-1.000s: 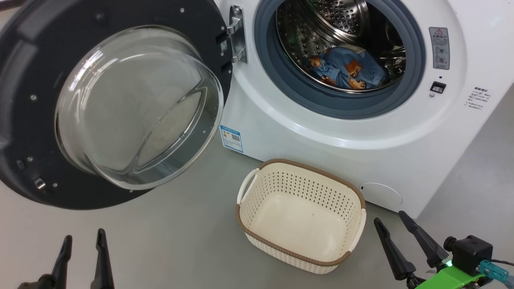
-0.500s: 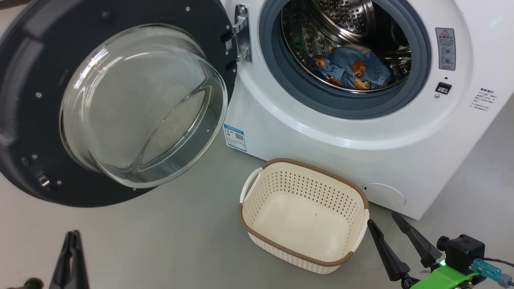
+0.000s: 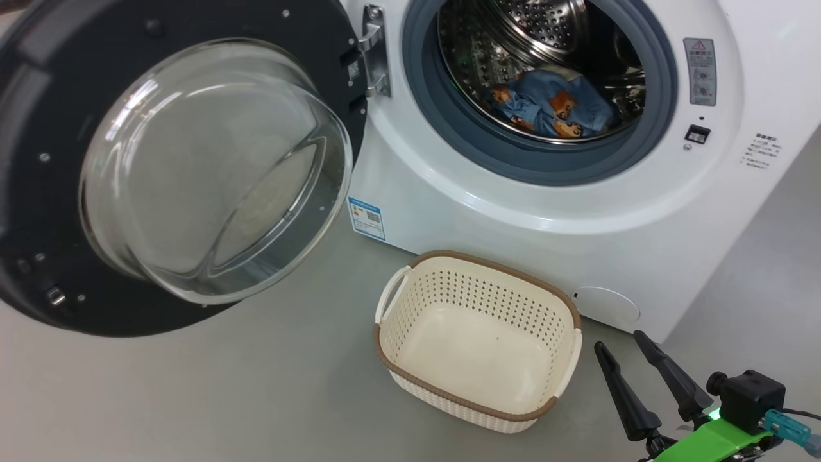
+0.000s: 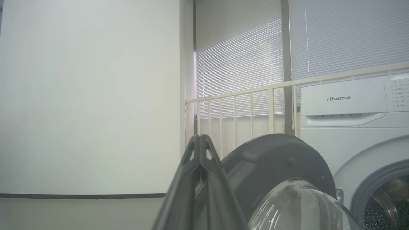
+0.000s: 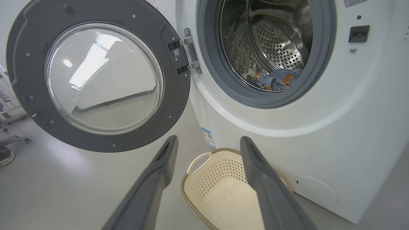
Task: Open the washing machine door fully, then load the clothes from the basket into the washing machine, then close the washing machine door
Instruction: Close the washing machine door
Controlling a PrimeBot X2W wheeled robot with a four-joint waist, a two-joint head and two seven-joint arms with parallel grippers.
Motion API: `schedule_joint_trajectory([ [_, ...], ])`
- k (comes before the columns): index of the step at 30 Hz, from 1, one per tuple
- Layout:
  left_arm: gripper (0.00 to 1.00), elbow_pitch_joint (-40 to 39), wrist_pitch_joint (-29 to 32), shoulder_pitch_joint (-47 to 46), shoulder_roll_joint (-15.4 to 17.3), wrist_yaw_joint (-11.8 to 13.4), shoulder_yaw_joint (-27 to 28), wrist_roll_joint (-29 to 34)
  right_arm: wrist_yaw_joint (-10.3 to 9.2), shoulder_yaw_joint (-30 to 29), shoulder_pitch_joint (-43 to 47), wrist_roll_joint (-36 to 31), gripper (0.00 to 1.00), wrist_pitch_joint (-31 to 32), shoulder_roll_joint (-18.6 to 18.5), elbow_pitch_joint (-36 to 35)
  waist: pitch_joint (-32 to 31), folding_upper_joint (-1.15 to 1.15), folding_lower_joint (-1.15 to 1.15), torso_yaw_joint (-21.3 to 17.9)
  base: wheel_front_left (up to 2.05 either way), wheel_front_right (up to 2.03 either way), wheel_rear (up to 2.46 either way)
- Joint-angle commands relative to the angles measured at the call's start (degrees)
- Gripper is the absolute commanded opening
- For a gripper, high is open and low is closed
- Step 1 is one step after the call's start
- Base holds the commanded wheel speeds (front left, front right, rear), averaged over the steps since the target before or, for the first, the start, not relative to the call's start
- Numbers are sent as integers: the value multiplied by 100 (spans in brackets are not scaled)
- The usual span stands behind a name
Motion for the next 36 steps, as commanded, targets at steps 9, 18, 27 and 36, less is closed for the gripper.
schedule_joint_trajectory([
  [9,0,1524,-29,-1694,1465,-38,257,-895,9,38,-127,-58,100,-69,-59,-185,274,0,0,-370,0,0,0],
  [18,0,4023,689,-2905,2311,-39,-89,-2847,9,37,-266,-98,100,-69,-133,-216,602,0,0,-618,0,0,0],
  [27,0,5369,2447,-3585,2855,-39,-427,-4362,9,57,-408,-128,100,-69,-131,-216,821,0,0,-735,0,0,0],
  [36,0,5732,4026,-3674,2992,-39,-802,-4963,9,-4,-413,-145,100,-69,-115,-238,925,0,0,-740,0,0,0],
])
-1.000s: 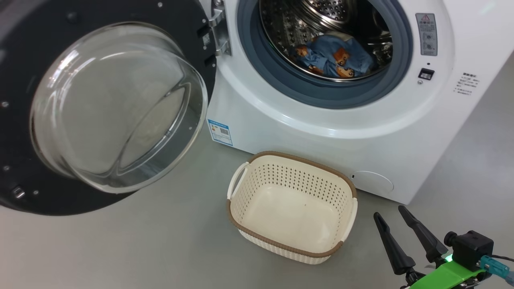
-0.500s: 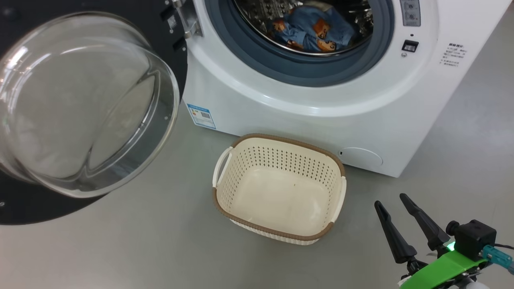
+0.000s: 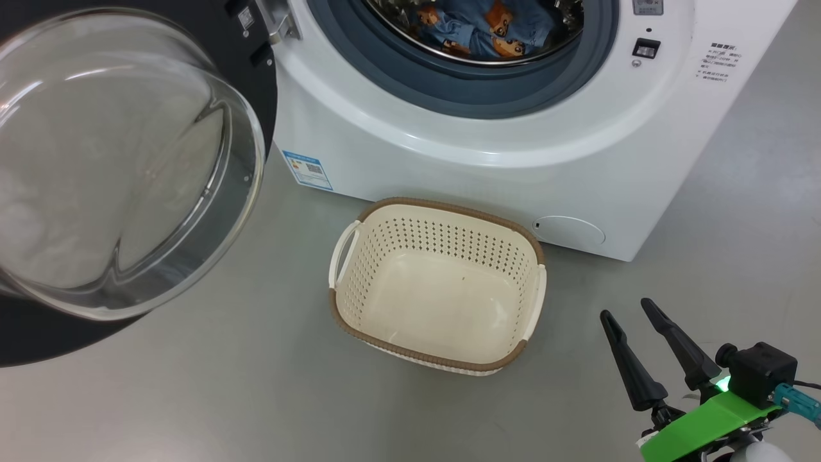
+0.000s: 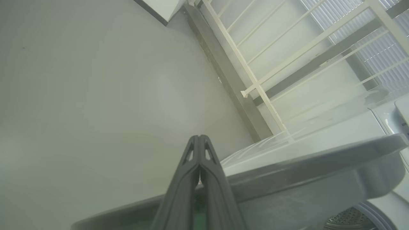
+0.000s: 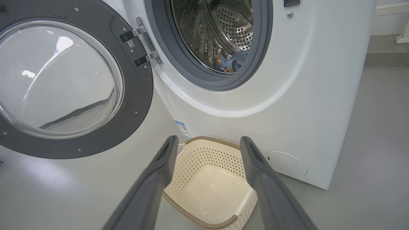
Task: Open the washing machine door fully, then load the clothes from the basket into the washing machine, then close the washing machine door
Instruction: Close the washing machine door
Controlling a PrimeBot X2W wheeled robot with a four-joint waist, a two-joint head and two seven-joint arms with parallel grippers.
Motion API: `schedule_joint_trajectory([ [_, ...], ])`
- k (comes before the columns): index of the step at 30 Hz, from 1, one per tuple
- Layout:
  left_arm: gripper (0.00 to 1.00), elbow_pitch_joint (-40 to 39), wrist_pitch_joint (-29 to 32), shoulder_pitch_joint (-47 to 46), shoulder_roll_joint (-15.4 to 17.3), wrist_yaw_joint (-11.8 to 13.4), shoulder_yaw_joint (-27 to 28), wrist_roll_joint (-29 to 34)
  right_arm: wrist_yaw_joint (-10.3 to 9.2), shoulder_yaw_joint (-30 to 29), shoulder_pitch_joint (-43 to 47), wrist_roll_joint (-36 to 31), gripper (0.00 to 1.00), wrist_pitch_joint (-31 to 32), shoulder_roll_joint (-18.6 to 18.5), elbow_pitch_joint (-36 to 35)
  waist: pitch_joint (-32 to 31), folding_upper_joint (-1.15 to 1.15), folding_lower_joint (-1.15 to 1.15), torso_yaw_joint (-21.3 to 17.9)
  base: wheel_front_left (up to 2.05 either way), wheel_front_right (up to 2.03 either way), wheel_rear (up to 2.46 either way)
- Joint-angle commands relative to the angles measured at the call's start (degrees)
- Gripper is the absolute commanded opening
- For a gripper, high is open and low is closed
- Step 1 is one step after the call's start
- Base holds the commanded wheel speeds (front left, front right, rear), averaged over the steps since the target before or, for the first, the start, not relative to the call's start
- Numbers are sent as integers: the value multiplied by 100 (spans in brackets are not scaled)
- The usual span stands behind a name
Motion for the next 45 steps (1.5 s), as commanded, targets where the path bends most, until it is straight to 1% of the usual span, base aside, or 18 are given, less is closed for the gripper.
schedule_joint_trajectory([
  [1,0,-115,145,-115,474,-16,53,-45,9,78,-76,-89,100,-69,-53,-149,11,0,0,15,0,0,0],
  [7,0,-250,682,-45,456,-16,-131,-258,9,51,-88,-102,100,-69,-63,-145,11,0,0,75,0,0,0],
  [12,0,-567,1135,140,461,-16,-318,-435,9,58,-89,-105,100,-69,-51,-140,-14,0,0,105,0,0,0],
  [15,0,-753,1287,258,507,-16,-416,-472,9,69,-95,-105,100,-69,-41,-134,-29,0,0,98,0,0,0],
  [20,0,-1339,1694,668,574,-16,-622,-688,9,25,-66,-89,100,-69,-28,-143,-99,0,0,73,0,0,0],
  [28,0,-2315,2154,1324,708,-16,-786,-1136,9,-72,66,-93,100,-69,-18,-172,-227,0,0,45,0,0,0],
  [37,0,-3371,2574,1859,855,-16,-1013,-1559,9,-119,219,-103,100,-69,-41,-181,-366,0,0,29,0,0,0],
  [38,0,-3591,2656,1963,870,-16,-1079,-1635,9,-124,260,-117,100,-69,-48,-174,-407,0,0,14,0,0,0],
  [45,0,-4335,2838,2339,924,-16,-1270,-1838,9,-109,370,-176,100,-69,-38,-149,-521,0,0,-135,0,0,0],
])
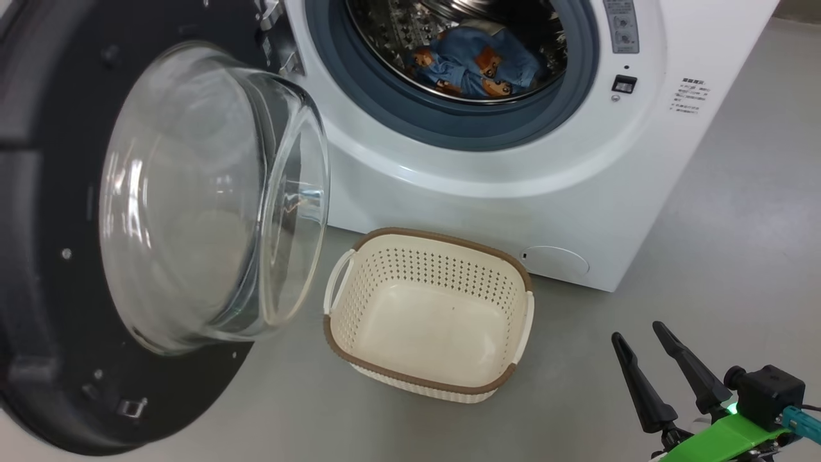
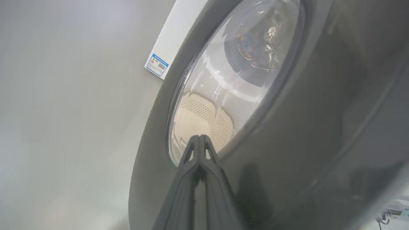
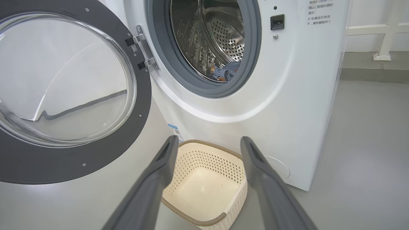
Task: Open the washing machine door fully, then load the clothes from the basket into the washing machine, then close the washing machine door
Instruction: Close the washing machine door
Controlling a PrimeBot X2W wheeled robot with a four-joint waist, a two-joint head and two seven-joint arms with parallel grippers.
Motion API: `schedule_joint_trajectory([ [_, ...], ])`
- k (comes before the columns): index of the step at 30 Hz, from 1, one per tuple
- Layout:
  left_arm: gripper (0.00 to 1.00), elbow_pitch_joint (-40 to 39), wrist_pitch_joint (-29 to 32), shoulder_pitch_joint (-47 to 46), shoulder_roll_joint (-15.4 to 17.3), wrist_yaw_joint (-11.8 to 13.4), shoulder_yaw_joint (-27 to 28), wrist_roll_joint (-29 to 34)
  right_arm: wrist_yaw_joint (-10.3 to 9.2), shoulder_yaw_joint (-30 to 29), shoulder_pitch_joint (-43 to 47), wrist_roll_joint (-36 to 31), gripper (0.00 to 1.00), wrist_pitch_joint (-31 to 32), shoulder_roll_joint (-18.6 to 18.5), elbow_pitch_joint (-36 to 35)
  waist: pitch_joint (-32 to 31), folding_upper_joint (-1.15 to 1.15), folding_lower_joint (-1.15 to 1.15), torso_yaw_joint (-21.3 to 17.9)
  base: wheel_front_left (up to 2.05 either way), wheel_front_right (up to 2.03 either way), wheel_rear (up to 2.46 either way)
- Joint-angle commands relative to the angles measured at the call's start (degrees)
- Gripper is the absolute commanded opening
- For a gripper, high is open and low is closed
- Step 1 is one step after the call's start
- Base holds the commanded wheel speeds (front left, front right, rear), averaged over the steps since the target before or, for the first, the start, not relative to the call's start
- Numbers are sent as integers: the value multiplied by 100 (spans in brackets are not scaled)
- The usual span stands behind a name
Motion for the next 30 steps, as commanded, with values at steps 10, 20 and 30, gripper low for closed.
schedule_joint_trajectory([
  [10,0,-1192,211,201,232,-18,-7,-362,10,63,96,-149,100,-70,-64,-123,-73,0,0,-381,0,0,0],
  [20,0,-1674,288,160,-13,-18,-185,-573,10,39,101,-272,100,-70,-38,-166,-12,0,0,-822,0,0,0],
  [30,0,-1855,329,-150,-266,-18,-463,-539,10,-5,55,-351,100,-70,62,-198,115,0,0,-1394,0,0,0],
])
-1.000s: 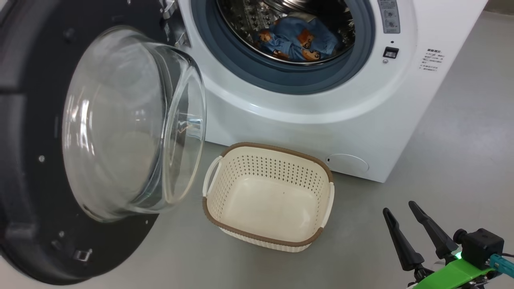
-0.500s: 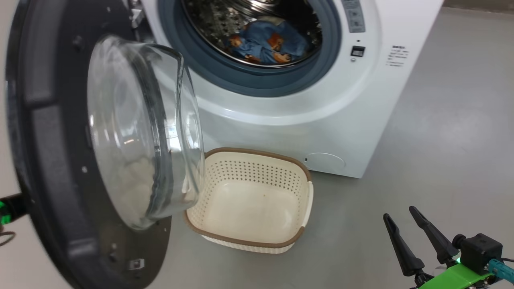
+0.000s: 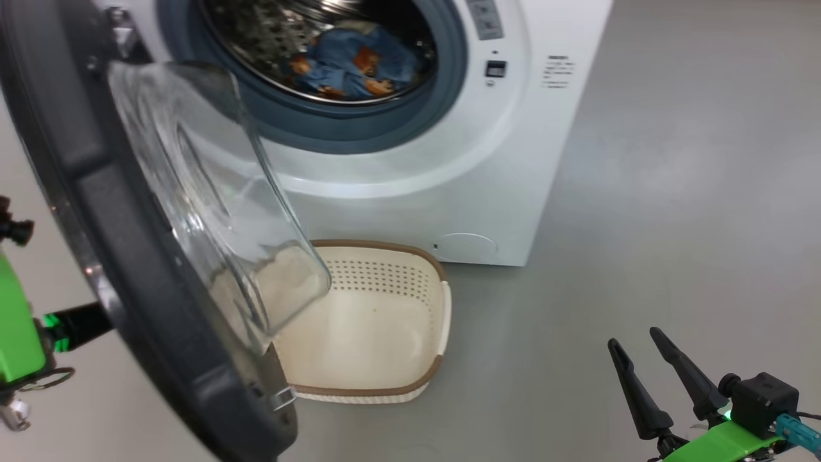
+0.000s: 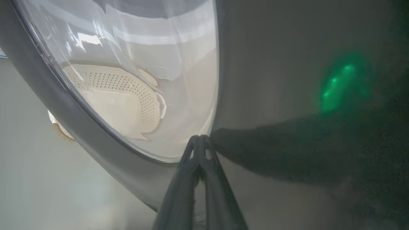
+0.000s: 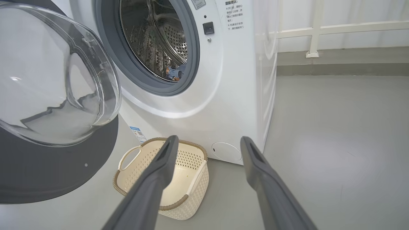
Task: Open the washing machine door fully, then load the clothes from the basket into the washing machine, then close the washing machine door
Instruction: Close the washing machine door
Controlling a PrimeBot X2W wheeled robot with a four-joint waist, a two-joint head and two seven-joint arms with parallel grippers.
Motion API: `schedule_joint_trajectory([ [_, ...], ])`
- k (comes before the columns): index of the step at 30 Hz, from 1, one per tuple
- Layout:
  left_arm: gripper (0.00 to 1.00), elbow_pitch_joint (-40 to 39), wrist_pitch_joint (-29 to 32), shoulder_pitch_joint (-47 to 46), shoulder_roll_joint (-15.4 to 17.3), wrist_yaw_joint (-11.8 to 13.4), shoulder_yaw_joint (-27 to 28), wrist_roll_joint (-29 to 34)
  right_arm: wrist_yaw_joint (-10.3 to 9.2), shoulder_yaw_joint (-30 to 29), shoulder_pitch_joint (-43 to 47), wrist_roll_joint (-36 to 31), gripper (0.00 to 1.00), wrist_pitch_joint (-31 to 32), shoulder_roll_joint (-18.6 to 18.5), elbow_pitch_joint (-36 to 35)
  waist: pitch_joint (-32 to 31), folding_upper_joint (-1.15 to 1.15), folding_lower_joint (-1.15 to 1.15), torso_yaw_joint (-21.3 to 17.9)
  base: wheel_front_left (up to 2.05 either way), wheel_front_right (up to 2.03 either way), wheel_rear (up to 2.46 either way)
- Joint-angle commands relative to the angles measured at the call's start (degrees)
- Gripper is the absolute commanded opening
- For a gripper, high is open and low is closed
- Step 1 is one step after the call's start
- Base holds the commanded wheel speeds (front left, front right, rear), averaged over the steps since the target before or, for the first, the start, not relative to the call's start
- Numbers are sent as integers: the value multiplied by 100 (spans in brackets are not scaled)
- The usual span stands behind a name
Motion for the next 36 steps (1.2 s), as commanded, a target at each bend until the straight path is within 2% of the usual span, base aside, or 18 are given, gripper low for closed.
schedule_joint_trajectory([
  [1,0,-240,35,-384,184,-24,236,-67,10,87,-73,-97,100,-70,-72,-155,72,0,0,-203,0,0,0],
  [18,0,-152,-406,-1093,-336,-24,0,232,10,-29,-165,-117,100,-70,103,-211,266,0,0,-948,0,0,0],
  [27,0,347,-852,-1676,-724,-24,-253,624,10,-64,-293,-130,100,-70,201,-231,423,0,0,-1147,0,0,0],
  [36,0,677,-1209,-1889,-878,-24,-399,787,10,-82,-305,-130,100,-70,246,-223,421,0,0,-1208,0,0,0],
])
